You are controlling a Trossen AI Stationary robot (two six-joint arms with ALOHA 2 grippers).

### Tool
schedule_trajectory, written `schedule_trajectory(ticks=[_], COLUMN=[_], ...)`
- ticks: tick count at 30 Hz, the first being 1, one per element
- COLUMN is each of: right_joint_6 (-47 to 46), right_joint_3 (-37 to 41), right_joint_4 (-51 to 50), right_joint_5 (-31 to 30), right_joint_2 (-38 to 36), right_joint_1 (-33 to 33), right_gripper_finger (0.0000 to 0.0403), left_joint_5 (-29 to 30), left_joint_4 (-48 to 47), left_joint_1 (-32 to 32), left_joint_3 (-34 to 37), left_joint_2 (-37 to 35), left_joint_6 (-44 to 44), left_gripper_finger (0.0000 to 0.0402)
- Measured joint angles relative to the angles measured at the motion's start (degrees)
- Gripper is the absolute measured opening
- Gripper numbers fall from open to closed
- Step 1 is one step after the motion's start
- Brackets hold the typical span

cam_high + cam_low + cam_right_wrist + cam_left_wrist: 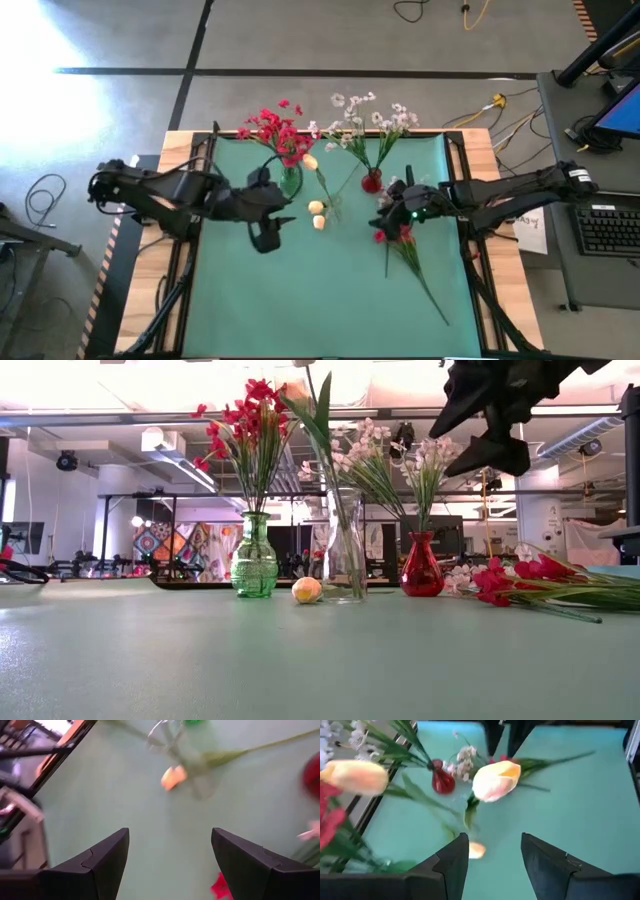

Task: Sort flowers into vase by color
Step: Put the red flower into the green vase

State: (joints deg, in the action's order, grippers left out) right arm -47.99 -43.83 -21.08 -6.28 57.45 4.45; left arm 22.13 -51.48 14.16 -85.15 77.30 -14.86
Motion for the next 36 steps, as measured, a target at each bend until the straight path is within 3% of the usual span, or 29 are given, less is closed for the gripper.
schedule_trajectory(ticks=[7, 17, 24, 29, 36], right_joint_6=[-5.85, -22.63, -32.46, -36.59, -41.11], right_joint_3=[0.0, 0.0, 0.0, 0.0, 0.0], right_joint_4=[-0.09, -8.06, -11.21, -12.53, -16.21], right_joint_5=[3.77, 3.31, 3.38, 5.52, 9.2], right_joint_2=[0.0, 0.21, 4.32, 8.6, 11.39], right_joint_1=[5.09, 15.6, 21.24, 23.32, 24.93], right_gripper_finger=[0.0274, 0.0274, 0.0274, 0.0274, 0.0274], left_joint_5=[3.0, 3.02, 7.85, 13.67, 12.68], left_joint_4=[-10.03, -12.82, -14.76, -14.58, -8.61], left_joint_1=[4.89, 12.13, 16.31, 17.94, 18.02], left_joint_3=[-3.21, -1.41, -0.97, 3.1, 12.15], left_joint_2=[-0.35, -0.79, -0.79, -1.86, -5.54], left_joint_6=[-5.77, -8.68, -9.48, -9.87, -11.4], left_gripper_finger=[0.0169, 0.0169, 0.0169, 0.0167, 0.0149])
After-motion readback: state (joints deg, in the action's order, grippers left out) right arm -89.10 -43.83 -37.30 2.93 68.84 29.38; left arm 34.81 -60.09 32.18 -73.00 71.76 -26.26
